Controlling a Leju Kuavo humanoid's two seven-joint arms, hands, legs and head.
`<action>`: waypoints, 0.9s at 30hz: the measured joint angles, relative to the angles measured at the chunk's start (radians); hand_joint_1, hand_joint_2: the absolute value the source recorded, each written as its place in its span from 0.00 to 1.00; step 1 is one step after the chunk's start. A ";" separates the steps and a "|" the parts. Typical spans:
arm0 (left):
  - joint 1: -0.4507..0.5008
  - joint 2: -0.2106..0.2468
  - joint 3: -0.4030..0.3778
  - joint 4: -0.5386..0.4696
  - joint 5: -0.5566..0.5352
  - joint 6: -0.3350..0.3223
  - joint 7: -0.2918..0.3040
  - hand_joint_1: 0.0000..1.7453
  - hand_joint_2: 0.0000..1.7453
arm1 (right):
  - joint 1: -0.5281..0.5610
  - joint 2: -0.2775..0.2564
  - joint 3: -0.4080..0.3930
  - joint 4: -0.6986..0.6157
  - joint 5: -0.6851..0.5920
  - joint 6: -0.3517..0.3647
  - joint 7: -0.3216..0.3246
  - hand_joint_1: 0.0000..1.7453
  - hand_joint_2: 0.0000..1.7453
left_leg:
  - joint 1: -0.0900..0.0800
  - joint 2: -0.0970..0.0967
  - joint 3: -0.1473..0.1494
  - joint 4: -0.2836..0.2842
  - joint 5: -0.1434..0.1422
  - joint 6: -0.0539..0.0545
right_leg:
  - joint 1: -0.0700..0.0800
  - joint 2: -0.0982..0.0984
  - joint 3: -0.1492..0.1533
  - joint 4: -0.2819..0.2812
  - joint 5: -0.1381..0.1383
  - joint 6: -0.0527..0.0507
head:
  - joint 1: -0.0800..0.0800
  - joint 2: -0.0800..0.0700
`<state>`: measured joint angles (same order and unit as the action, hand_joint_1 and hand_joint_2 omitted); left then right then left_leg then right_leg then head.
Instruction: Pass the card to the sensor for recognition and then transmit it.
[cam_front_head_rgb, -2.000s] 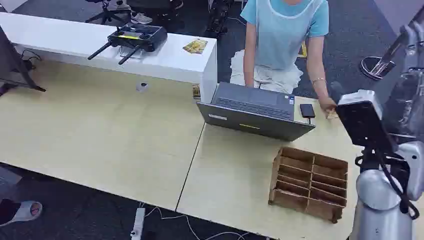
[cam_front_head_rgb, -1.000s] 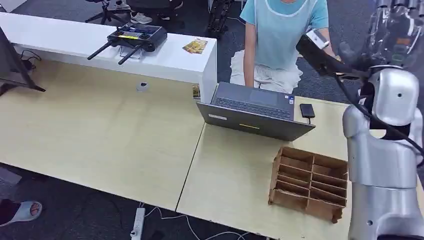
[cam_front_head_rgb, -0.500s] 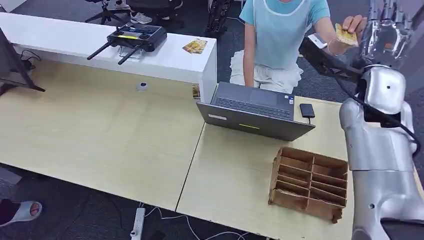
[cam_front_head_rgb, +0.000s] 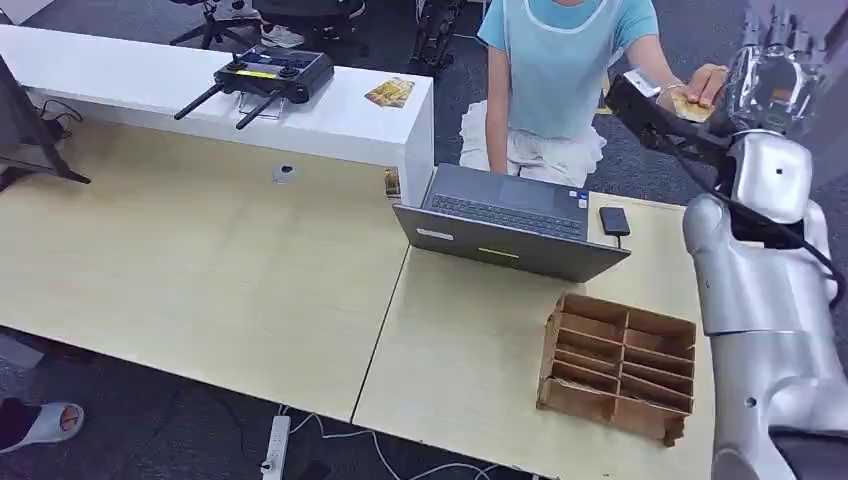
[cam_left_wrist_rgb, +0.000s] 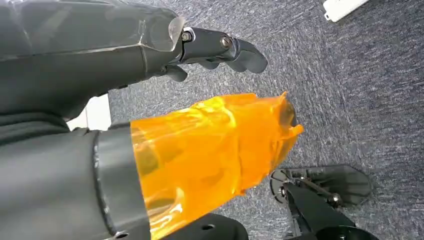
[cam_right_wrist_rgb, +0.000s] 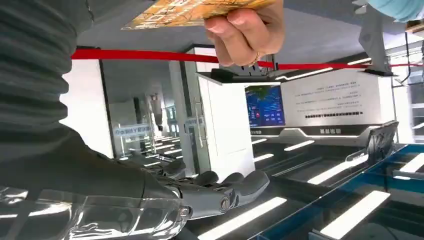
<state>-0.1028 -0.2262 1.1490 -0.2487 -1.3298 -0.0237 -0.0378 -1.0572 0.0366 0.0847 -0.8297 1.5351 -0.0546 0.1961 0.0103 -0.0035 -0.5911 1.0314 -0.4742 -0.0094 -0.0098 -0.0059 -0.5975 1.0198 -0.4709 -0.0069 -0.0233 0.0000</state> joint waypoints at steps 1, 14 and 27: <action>0.000 0.000 0.000 0.000 0.000 0.000 0.000 0.00 0.00 | 0.000 -0.001 -0.001 0.000 0.000 0.000 0.000 1.00 1.00 | 0.000 0.000 0.000 0.000 0.000 0.000 | 0.000 0.000 0.000 0.000 0.000 0.000 | 0.000 0.000; 0.000 0.001 0.000 0.000 -0.002 -0.001 0.007 0.00 0.00 | 0.001 -0.013 -0.007 0.000 0.000 0.000 -0.001 1.00 1.00 | 0.000 0.000 0.000 0.000 0.000 0.000 | 0.000 0.000 0.000 0.000 0.000 0.000 | 0.000 0.000; 0.000 0.004 0.000 0.000 0.005 -0.003 0.008 0.00 0.00 | 0.003 -0.013 -0.035 0.002 -0.001 -0.003 -0.038 1.00 1.00 | 0.000 0.000 0.000 0.000 0.000 0.000 | 0.000 0.000 0.000 0.000 0.000 0.000 | 0.000 0.000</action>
<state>-0.1027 -0.2224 1.1494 -0.2487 -1.3245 -0.0267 -0.0301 -1.0542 0.0237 0.0500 -0.8274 1.5343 -0.0580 0.1580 0.0103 -0.0037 -0.5913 1.0314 -0.4742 -0.0094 -0.0098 -0.0062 -0.5973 1.0198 -0.4709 -0.0069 -0.0233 0.0000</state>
